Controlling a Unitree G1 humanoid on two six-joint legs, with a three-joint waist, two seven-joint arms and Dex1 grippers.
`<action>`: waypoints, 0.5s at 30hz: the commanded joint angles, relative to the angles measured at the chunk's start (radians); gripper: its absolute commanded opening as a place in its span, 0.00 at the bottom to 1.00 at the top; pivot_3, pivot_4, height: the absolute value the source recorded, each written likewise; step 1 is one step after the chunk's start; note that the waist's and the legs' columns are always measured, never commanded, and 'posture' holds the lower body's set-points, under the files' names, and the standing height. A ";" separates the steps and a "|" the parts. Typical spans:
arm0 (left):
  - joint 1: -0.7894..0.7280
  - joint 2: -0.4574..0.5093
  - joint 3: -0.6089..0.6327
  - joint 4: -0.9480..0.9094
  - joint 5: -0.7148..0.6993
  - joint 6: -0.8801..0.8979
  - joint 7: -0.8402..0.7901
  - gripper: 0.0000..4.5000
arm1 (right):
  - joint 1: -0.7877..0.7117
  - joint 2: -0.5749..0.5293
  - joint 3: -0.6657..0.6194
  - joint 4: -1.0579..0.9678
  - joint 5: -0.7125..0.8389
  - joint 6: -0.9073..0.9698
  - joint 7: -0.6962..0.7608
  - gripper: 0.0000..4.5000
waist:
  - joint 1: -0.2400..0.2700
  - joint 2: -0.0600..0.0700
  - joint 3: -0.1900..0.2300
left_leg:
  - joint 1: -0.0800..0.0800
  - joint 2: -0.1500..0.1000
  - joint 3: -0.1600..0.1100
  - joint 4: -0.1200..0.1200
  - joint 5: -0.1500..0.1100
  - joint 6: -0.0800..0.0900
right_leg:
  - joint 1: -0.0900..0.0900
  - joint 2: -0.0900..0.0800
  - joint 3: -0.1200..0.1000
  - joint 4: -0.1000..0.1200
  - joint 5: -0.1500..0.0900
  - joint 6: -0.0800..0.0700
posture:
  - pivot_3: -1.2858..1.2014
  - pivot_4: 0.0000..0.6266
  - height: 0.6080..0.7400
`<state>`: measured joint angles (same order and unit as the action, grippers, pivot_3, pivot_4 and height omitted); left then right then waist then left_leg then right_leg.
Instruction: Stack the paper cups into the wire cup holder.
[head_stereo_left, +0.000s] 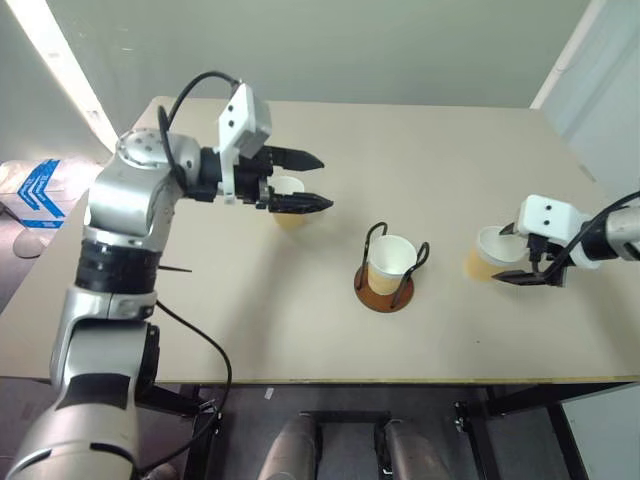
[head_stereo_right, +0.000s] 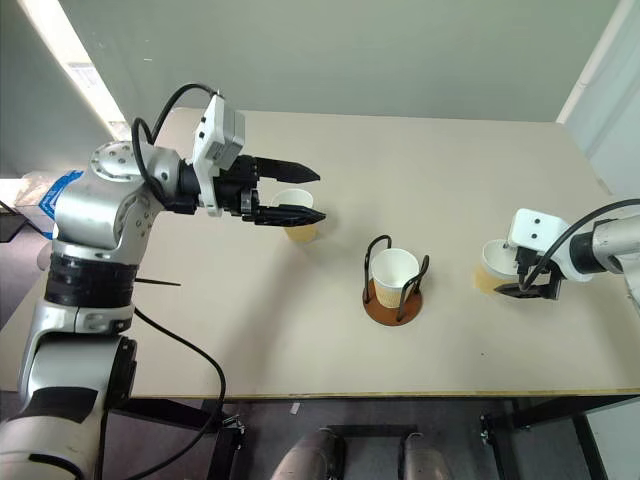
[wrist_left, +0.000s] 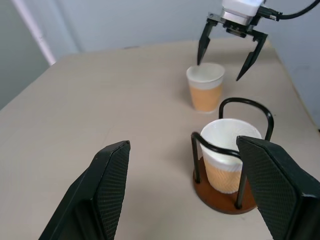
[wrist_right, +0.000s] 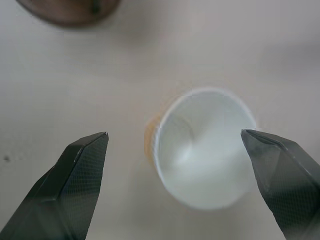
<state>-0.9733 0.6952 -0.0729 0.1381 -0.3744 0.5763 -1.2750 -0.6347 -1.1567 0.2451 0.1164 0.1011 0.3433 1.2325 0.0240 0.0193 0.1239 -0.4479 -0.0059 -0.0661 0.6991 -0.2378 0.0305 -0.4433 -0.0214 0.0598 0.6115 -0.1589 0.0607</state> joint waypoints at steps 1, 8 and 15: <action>0.043 0.034 0.052 -0.098 -0.024 0.031 0.045 0.83 | -0.061 0.029 0.034 0.097 -0.084 -0.087 0.038 0.96 | 0.000 0.000 0.000 | 0.000 0.000 0.000 0.000 0.000 0.001 | 0.000 0.000 0.000 0.000 0.000 0.000 | 0.52 0.24 1.00; 0.112 0.090 0.067 -0.168 -0.045 0.061 0.061 0.83 | -0.133 0.097 0.053 0.207 -0.151 -0.163 0.086 0.49 | -0.007 0.000 0.000 | 0.003 0.000 -0.001 -0.004 0.001 0.002 | 0.001 0.000 0.000 0.001 0.002 -0.014 | 0.52 0.24 1.00; 0.176 0.163 0.070 -0.166 -0.101 0.078 -0.032 0.83 | -0.085 0.066 -0.018 0.079 -0.039 -0.080 0.213 0.01 | -0.013 0.000 0.000 | 0.004 0.000 -0.001 -0.006 0.005 -0.002 | 0.001 0.001 0.001 0.001 0.004 -0.018 | 0.52 0.24 1.00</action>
<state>-0.7932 0.8350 -0.0401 -0.0154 -0.4409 0.6436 -1.2772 -0.7260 -1.0570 0.2890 0.2619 0.0109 0.2264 1.4049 0.0110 0.0193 0.1242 -0.4442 -0.0057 -0.0677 0.6916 -0.2316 0.0281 -0.4429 -0.0206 0.0601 0.6119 -0.1553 0.0418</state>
